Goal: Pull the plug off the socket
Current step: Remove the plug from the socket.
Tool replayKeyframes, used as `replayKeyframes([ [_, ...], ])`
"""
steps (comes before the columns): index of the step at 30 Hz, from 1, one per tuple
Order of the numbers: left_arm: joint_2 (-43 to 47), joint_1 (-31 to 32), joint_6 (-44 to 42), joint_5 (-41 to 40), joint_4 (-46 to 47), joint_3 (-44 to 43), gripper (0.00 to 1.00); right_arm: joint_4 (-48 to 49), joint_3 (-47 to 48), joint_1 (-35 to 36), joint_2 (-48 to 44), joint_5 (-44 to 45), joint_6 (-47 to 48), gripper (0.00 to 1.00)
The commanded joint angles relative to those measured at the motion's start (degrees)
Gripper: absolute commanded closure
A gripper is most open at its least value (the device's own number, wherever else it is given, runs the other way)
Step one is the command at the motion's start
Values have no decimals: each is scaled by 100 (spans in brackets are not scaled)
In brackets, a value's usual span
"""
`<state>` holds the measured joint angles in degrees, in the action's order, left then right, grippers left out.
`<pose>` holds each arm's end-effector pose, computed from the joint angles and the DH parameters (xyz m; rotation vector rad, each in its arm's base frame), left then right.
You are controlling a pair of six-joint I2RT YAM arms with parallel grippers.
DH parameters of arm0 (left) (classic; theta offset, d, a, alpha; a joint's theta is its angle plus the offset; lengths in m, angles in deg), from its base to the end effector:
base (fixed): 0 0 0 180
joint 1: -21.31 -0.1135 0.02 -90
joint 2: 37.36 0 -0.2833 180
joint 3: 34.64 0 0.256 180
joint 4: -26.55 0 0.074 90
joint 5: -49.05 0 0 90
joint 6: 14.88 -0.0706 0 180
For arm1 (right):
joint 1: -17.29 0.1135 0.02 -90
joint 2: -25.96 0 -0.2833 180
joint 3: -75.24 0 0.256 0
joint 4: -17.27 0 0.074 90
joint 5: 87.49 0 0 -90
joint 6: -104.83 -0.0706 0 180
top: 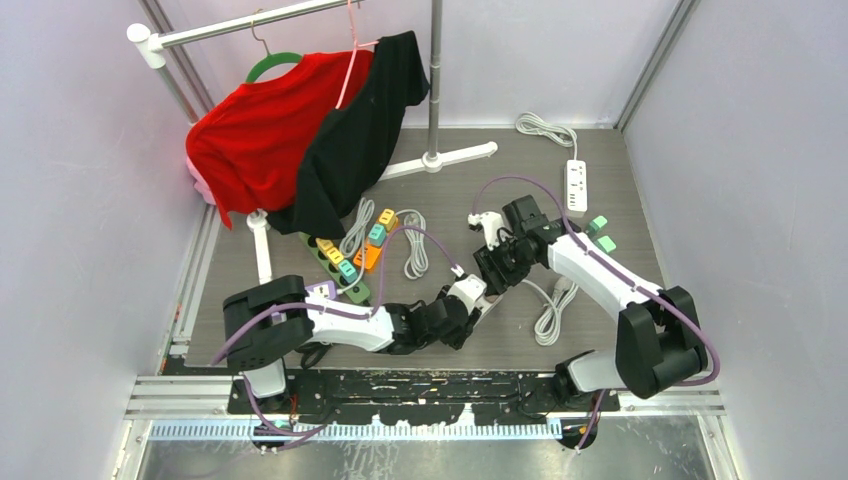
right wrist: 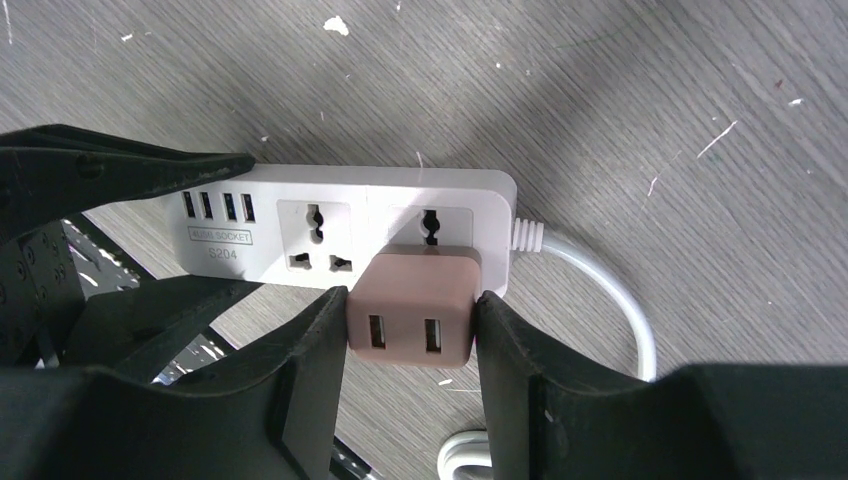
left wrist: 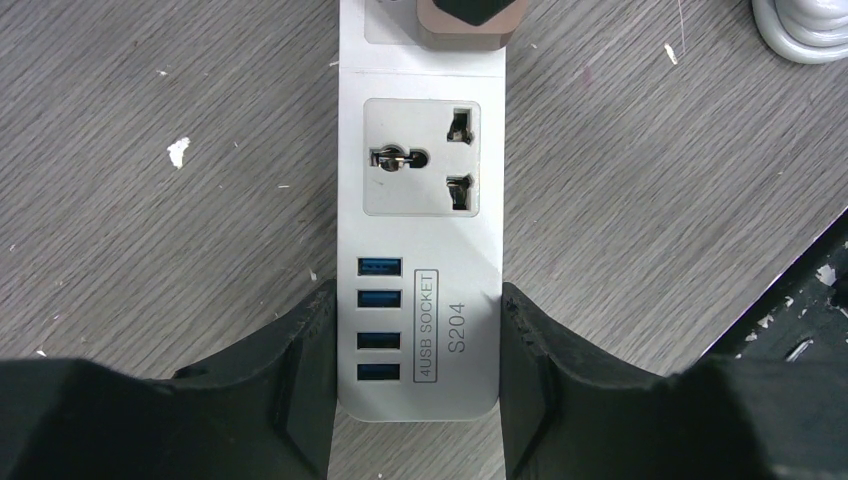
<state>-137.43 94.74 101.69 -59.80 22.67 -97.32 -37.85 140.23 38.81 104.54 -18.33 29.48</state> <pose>0.1299 -0.3565 0.1441 0.7556 2.1783 -0.5523 0.2360 0.1200 0.2006 -0.9424 2.5802 0.5349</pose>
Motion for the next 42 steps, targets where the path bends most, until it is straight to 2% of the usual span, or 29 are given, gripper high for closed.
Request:
replayKeyframes([
  [1,-97,-48,61,173,35,27,100,20,12,271,-187,-233,213,99],
  [6,-197,-57,68,233,4,-10,100,-117,155,263,-135,-910,138,99],
  [13,-226,-105,109,300,-56,16,100,86,143,-99,-171,379,14,99],
  [17,-242,-131,131,344,-79,26,100,104,120,-178,-162,534,-2,99],
  [20,-236,-134,147,360,-93,33,100,-48,160,-182,-129,0,46,99],
  [24,-256,-136,154,377,-88,34,100,-478,288,-173,-83,-1600,231,99],
  [27,-270,-145,156,383,-88,21,100,-546,317,-153,-99,-1907,264,99],
  [30,-265,-145,158,383,-95,19,100,-270,215,-146,-169,-1203,85,99],
  [34,-263,-144,158,389,-130,9,100,288,25,-144,-217,670,-132,99],
  [36,-250,-152,156,375,-148,2,100,409,15,-150,-179,1251,-177,99],
  [39,-263,-153,156,373,-166,9,100,466,-2,-153,-231,1442,-196,99],
  [42,-260,-160,165,378,-176,3,100,310,33,-155,-230,920,-168,99],
])
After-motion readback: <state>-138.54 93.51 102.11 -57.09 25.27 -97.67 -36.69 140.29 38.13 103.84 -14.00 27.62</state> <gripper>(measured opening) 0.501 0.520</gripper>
